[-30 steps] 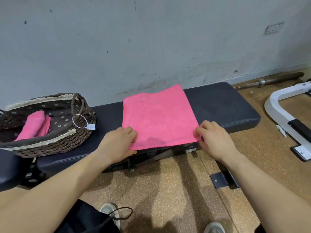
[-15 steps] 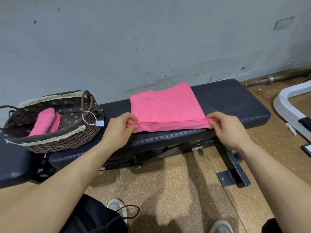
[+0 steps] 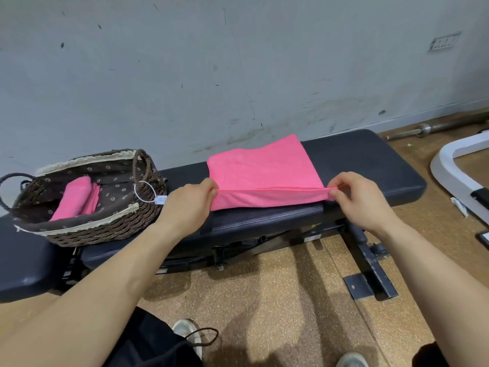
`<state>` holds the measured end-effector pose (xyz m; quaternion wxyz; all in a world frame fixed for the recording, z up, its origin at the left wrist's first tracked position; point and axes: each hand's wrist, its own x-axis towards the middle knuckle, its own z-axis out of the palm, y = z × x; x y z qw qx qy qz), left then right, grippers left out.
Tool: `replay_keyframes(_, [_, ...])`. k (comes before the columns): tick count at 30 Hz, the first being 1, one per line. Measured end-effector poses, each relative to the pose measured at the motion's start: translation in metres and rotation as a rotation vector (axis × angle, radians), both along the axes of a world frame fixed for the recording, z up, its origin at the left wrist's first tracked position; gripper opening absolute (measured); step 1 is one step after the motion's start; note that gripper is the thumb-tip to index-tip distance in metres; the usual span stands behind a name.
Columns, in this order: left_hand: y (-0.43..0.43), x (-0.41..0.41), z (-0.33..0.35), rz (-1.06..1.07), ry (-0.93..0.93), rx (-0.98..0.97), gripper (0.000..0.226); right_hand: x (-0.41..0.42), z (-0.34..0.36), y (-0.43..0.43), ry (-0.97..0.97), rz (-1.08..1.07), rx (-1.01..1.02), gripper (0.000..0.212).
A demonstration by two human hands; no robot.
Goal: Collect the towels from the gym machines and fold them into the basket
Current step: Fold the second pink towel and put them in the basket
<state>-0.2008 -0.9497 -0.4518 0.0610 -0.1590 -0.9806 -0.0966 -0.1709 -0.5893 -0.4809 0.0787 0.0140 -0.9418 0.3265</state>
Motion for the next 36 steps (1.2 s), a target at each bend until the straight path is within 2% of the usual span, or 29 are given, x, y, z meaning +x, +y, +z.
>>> replay_keyframes(3, [0.004,0.0,0.014,0.049,0.1,0.03,0.026,0.006,0.015,-0.007,0.028,-0.028,-0.07,0.007])
replay_keyframes(8, [-0.002,-0.007,0.049,0.099,0.18,0.23,0.024,0.007,0.058,-0.009,0.083,-0.015,-0.211,0.015])
replay_keyframes(15, [-0.005,-0.008,0.132,0.149,0.419,0.516,0.023,-0.012,0.151,-0.022,0.122,0.092,-0.591,0.019])
replay_keyframes(18, [-0.009,-0.015,0.167,0.151,0.461,0.56,0.023,-0.018,0.185,-0.031,0.157,0.061,-0.663,0.017])
replay_keyframes(20, [-0.017,-0.025,0.179,0.138,0.402,0.513,0.022,-0.028,0.196,-0.033,0.206,0.022,-0.621,0.015])
replay_keyframes(24, [-0.03,-0.049,0.168,0.11,0.157,0.384,0.021,-0.058,0.186,-0.035,0.23,-0.037,-0.469,0.001])
replay_keyframes(26, [-0.029,-0.061,0.15,0.126,0.077,0.305,0.021,-0.075,0.168,-0.036,0.204,-0.05,-0.354,0.002])
replay_keyframes(29, [-0.023,-0.085,0.116,0.193,-0.044,0.321,0.018,-0.102,0.14,-0.038,0.123,-0.077,-0.252,0.009])
replay_keyframes(33, [-0.015,-0.121,0.076,0.289,-0.146,0.489,0.018,-0.136,0.105,-0.044,0.028,-0.137,-0.314,0.02])
replay_keyframes(36, [-0.009,-0.142,0.058,0.335,-0.109,0.562,0.019,-0.159,0.087,-0.049,-0.007,-0.152,-0.459,0.022])
